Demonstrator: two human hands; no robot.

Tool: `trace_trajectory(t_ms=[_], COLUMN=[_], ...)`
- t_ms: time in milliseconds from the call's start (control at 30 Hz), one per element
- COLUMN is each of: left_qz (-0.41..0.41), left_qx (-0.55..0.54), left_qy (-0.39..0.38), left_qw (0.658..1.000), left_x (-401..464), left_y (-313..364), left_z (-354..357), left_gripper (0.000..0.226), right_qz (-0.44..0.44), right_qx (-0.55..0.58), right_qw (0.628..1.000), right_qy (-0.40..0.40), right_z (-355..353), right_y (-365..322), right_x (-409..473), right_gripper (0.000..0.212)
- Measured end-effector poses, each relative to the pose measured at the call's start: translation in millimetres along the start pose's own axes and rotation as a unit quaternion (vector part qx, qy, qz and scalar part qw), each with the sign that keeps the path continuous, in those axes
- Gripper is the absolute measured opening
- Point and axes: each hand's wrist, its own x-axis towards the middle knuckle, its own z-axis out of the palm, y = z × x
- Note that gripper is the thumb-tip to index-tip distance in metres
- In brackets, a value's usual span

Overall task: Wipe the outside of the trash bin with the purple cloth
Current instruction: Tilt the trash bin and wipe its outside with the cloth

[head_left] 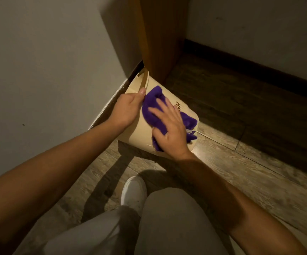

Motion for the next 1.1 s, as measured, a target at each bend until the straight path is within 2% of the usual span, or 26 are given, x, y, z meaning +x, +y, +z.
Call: trace_trajectory(t_ms=[133,233,300,367,467,600,667,733,867,933,1000,1100], left_qz=[-0.087,-0.117,-0.095,-0.072,-0.047,0.006,0.016,0.014,-0.020,-0.042,-0.049,-0.047], left_qx=[0.000,0.022,0.047,0.053,0.065,0.075,0.069,0.059,0.020,0.023,0.026,0.048], left_qy=[0.022,0.027,0.017,0.017,0.021,0.015,0.006,0.008,0.012,0.013,0.012,0.020], left_qw=[0.996,0.992,0.994,0.996,0.997,0.997,0.997,0.998,1.000,0.999,0.998,0.998], left_x=[10.3,14.9,15.3,13.1,2.4,-4.0,-2.2,2.1,12.4,15.3,11.7,3.0], left_y=[-5.9,-8.9,-8.3,-7.3,-5.9,-4.9,-4.5,-6.8,-8.8,-11.5,-14.2,-17.1], left_z=[-5.7,-10.0,-12.5,-12.5,-6.3,2.4,2.7,-1.6,-6.5,-6.1,-6.6,-6.6], left_gripper=[0.064,0.051,0.048,0.048,0.054,0.051,0.053,0.058,0.063,0.058,0.050,0.049], right_qz=[-0.099,-0.134,-0.075,0.029,0.152,0.231,0.199,0.108,-0.058,-0.075,-0.009,0.186], right_qx=[-0.080,-0.100,-0.022,0.054,0.052,0.048,0.042,0.029,-0.059,-0.088,-0.067,0.001], right_qw=[0.991,0.984,0.996,0.998,0.986,0.970,0.977,0.993,0.995,0.991,0.996,0.981], right_qy=[-0.039,-0.056,-0.042,-0.001,0.050,0.058,0.060,0.048,-0.048,-0.072,-0.052,0.054], right_z=[11.2,11.0,6.9,0.8,-12.9,-24.9,-18.7,-4.6,7.7,3.9,-4.2,-16.1], right_y=[6.8,5.7,0.7,-3.5,-1.3,-2.5,-7.8,-12.4,-3.8,11.1,24.0,38.9], right_x=[-16.9,-24.9,-22.5,-11.0,24.5,76.3,81.3,64.7,-5.9,-35.3,-45.8,-18.0], right_gripper=[0.060,0.055,0.048,0.048,0.047,0.037,0.039,0.046,0.055,0.058,0.059,0.053])
